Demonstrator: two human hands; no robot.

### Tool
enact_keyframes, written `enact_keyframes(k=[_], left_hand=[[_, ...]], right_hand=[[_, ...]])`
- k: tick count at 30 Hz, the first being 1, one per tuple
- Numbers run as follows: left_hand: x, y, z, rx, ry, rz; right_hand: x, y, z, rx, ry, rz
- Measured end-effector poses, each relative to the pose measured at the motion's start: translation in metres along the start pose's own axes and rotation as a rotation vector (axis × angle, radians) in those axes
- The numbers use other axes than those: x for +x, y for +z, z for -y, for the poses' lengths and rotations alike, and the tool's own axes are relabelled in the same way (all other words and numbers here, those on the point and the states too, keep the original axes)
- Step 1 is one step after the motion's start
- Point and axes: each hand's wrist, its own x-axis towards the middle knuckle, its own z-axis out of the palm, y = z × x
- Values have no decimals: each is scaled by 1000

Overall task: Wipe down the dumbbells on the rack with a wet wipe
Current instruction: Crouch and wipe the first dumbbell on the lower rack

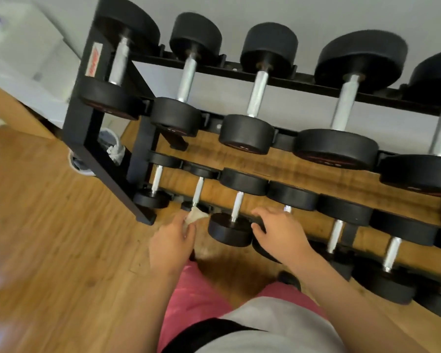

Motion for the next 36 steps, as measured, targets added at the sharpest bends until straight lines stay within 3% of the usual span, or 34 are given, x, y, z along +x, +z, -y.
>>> enact_keyframes(k=[4, 11, 19, 28, 36], left_hand=[[64, -34, 71, 20, 109, 14], [106, -71, 158, 27, 62, 49], [82, -59, 178, 12, -109, 20], [63, -29, 209, -7, -98, 126], [89, 41, 288, -75, -103, 83]], right_hand=[[37, 30, 75, 45, 93, -32], [63, 51, 176, 53, 63, -6], [75, 82, 187, 55, 14, 110], [91, 112, 197, 123, -2, 120], [141, 225, 220, 239, 101, 79]])
